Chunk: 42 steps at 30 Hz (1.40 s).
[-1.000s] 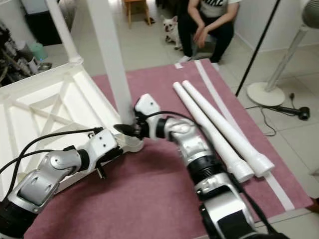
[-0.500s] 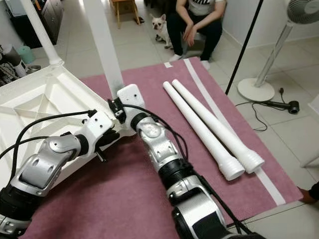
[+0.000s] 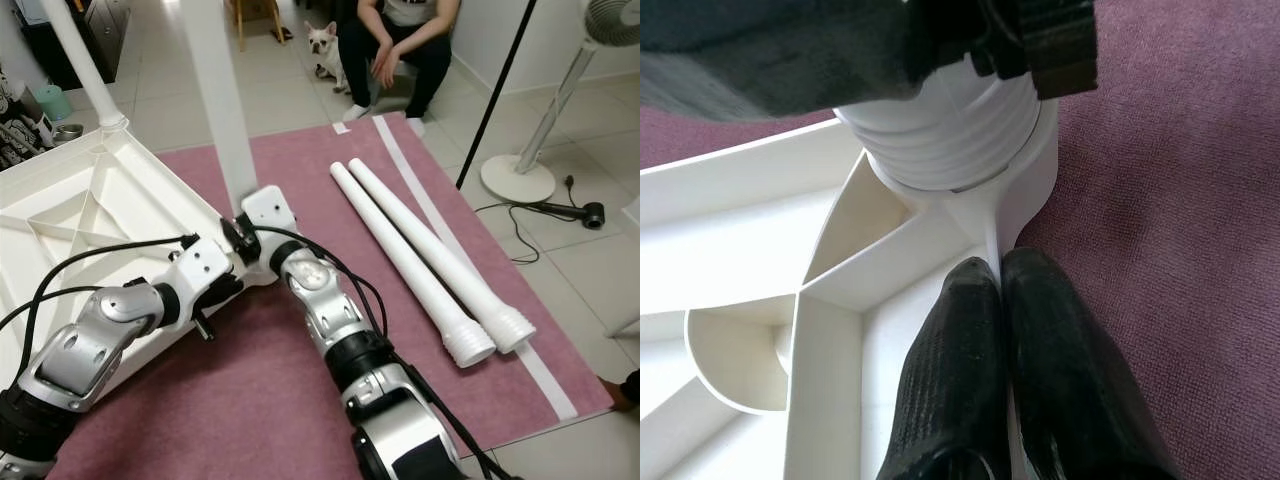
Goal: Building children table
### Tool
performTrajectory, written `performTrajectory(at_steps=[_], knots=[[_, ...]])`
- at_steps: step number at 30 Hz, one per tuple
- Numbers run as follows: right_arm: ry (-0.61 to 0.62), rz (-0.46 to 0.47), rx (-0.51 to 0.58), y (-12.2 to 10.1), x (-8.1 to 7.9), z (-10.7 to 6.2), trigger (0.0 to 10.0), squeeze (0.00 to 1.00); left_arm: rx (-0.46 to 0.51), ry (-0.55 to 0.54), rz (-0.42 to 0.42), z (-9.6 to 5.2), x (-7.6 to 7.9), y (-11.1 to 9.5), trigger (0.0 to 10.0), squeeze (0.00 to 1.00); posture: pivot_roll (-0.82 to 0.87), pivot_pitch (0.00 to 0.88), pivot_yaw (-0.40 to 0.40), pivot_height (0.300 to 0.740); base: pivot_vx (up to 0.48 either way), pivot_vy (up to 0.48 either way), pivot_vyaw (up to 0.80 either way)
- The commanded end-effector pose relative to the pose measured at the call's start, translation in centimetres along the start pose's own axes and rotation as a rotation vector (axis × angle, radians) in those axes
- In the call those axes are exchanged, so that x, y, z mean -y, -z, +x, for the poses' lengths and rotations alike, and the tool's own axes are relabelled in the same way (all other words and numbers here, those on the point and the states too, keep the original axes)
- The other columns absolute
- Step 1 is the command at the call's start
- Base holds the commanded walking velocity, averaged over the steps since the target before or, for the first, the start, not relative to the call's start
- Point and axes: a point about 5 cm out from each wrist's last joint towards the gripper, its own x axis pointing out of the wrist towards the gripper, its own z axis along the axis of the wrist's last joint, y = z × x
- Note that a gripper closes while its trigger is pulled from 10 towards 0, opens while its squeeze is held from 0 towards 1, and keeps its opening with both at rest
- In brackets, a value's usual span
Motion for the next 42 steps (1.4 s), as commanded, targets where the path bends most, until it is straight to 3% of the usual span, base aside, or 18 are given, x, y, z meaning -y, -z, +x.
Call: performTrajectory(at_steps=[1, 6, 8, 9, 18, 19, 20, 22, 30, 33, 37, 39, 42], knots=[[-0.013, 0.015, -0.009, 0.1, -0.3, 0.1, 10.0, 0.0, 0.12, 0.137, 0.058, -0.2, 1.6, -2.5, 10.0, 0.0, 0.04, 0.0, 0.069, 0.74, 0.0, 0.0, 0.0], [-0.394, -0.008, 0.075, -1.6, 0.3, -2.7, 10.0, 0.0, 0.095, 0.175, 0.089, -0.8, 1.9, -1.7, 10.0, 0.0, 0.04, 0.0, 0.069, 0.74, 0.0, 0.0, 0.0], [-0.394, -0.008, 0.075, -1.6, 0.3, -2.7, 10.0, 0.0, 0.095, 0.175, 0.089, -0.8, 1.9, -1.7, 10.0, 0.0, 0.04, 0.0, 0.069, 0.74, 0.0, 0.0, 0.0], [-0.53, -0.037, 0.049, -1.5, 0.5, -4.0, 10.0, 0.0, 0.081, 0.193, 0.105, -1.2, 2.1, -1.2, 10.0, 0.0, 0.04, 0.0, 0.069, 0.74, 0.0, 0.0, 0.0], [-0.723, -0.071, -0.044, -0.8, 1.8, -6.0, 10.0, 0.0, 0.073, 0.219, 0.122, -1.9, 2.3, -0.8, 10.0, 0.0, 0.04, 0.0, 0.066, 0.74, 0.0, 0.0, 0.0], [-0.746, -0.069, -0.056, -0.8, 2.1, -6.2, 6.7, 0.0, 0.074, 0.221, 0.123, -2.0, 2.3, -0.8, 10.0, 0.0, 0.04, 0.0, 0.066, 0.74, 0.0, 0.0, 0.0], [-0.746, -0.069, -0.056, -0.8, 2.1, -6.2, 6.7, 0.0, 0.074, 0.221, 0.123, -2.0, 2.3, -0.8, 10.0, 0.0, 0.04, 0.0, 0.066, 0.74, 0.0, 0.0, 0.0], [-0.767, -0.052, -0.06, -1.0, 2.4, -6.2, 0.0, 0.0, 0.079, 0.223, 0.125, -2.1, 2.3, -1.0, 10.0, 0.0, 0.05, 0.0, 0.066, 0.74, 0.0, 0.0, 0.0], [-0.713, -0.057, -0.075, -0.8, 2.5, -5.6, 0.0, 0.0, 0.095, 0.224, 0.126, -2.1, 2.3, -1.3, 10.0, 0.0, 0.05, 0.0, 0.064, 0.74, 0.0, 0.0, 0.0], [-0.514, -0.096, -0.134, 0.5, 2.7, -4.3, 0.0, 0.0, 0.134, 0.203, 0.111, -1.6, 2.2, -2.2, 10.0, 0.0, 0.05, 0.0, 0.064, 0.74, 0.0, 0.0, 0.0], [-0.394, -0.094, -0.164, 1.2, 2.6, -3.6, 0.0, 0.0, 0.149, 0.16, 0.089, -1.0, 1.8, -2.9, 10.0, 0.0, 0.05, 0.0, 0.063, 0.74, 0.0, 0.0, 0.0], [-0.394, -0.094, -0.164, 1.2, 2.6, -3.6, 0.0, 0.0, 0.149, 0.16, 0.089, -1.0, 1.8, -2.9, 10.0, 0.0, 0.05, 0.0, 0.063, 0.74, 0.0, 0.0, 0.0], [-0.197, -0.086, -0.21, 2.0, 2.2, -2.7, 0.0, 0.0, 0.178, 0.096, 0.051, 0.0, 1.0, -4.3, 10.0, 0.0, 0.04, 0.0, 0.067, 0.74, 0.0, 0.0, 0.0]])
